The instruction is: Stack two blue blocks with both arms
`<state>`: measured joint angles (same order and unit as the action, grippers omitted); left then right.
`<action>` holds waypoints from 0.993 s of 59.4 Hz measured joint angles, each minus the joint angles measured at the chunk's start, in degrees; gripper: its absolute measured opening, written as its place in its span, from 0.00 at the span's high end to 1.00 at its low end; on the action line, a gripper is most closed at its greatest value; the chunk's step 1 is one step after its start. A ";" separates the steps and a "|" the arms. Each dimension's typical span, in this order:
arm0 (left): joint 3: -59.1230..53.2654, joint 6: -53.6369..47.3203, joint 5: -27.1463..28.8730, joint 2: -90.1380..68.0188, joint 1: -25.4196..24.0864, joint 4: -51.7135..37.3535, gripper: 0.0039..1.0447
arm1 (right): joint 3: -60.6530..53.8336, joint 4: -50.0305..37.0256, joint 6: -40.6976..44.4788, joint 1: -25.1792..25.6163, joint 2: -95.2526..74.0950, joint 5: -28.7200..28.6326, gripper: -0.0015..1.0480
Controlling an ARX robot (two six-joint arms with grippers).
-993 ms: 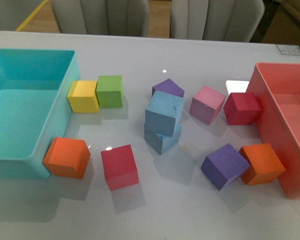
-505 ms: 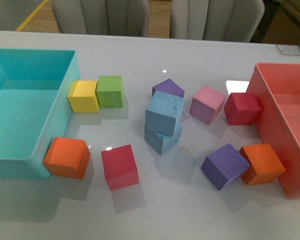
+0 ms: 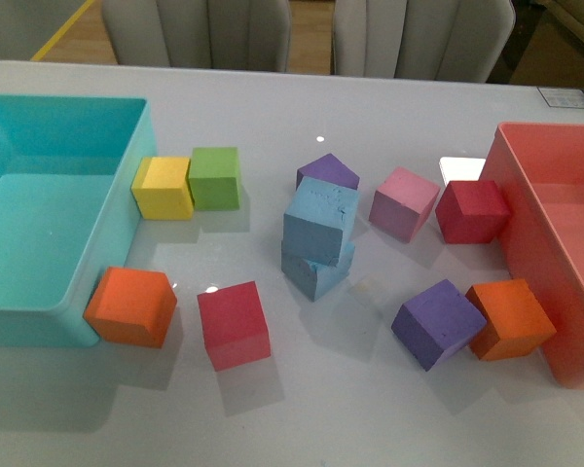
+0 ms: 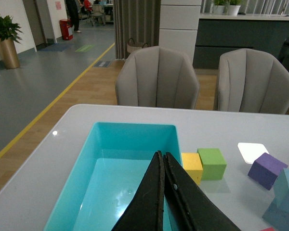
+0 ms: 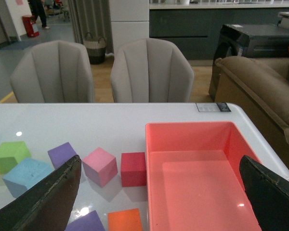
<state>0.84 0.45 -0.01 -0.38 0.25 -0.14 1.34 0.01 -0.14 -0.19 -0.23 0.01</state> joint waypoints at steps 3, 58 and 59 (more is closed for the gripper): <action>0.00 0.00 0.00 0.00 0.00 0.07 0.99 | -0.02 0.00 0.00 0.00 0.00 0.00 0.09; 0.00 -0.09 0.00 0.00 0.00 0.07 0.09 | 0.00 0.00 0.00 0.00 0.00 0.00 0.09; 0.00 -0.09 0.00 0.00 0.00 0.07 0.08 | -0.02 0.00 0.00 0.00 0.00 -0.02 0.09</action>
<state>0.84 0.36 -0.01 -0.38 0.25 -0.08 1.32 0.01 -0.14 -0.19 -0.23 -0.01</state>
